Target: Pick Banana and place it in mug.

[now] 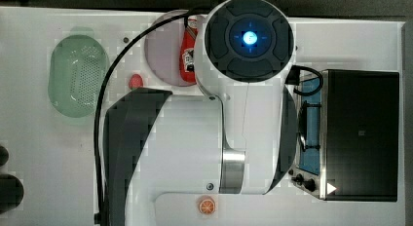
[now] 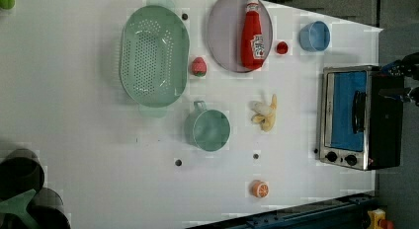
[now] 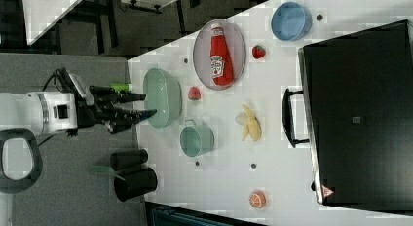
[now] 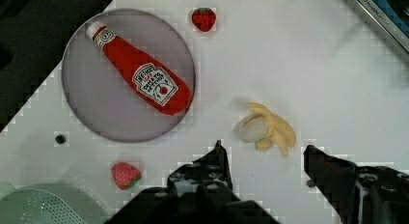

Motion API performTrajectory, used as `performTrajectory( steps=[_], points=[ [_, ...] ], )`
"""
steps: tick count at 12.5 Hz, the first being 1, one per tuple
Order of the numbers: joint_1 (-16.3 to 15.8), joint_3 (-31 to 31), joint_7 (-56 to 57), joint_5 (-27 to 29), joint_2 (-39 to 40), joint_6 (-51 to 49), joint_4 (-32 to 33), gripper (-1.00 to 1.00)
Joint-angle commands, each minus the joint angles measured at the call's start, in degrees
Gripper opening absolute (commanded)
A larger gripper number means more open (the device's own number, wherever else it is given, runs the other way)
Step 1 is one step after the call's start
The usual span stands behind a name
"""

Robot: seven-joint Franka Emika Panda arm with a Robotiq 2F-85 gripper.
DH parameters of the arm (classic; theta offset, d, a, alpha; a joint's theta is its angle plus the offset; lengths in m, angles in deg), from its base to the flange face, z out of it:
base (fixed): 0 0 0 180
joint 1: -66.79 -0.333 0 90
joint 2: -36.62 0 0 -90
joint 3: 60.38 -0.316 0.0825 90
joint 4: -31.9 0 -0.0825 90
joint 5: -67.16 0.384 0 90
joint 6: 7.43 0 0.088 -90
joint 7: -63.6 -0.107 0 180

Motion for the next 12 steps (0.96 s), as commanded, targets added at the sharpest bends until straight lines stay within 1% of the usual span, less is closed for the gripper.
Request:
performTrajectory(
  steps=[1, 2, 3, 5, 7, 9, 12],
  points=[
    [0.79, 2.36, 2.14, -0.83, -14.35, -8.30, 5.72, 0.60],
    [0.79, 2.38, 2.14, -0.83, -14.20, -8.30, 6.47, 0.82],
    [0.78, 2.37, 2.29, -0.83, -13.85, -8.23, 7.95, 0.99],
    [0.75, 2.24, 3.41, -0.83, -12.33, -6.73, 11.95, 1.00],
    [0.74, 2.10, 4.66, -0.83, -9.79, -2.03, 16.61, 1.00],
    [0.67, 1.89, 6.29, -0.84, -6.65, 5.99, 21.56, 1.00],
    [0.62, 1.37, 14.74, -0.85, -1.32, 20.44, 28.78, 1.00]
  ],
)
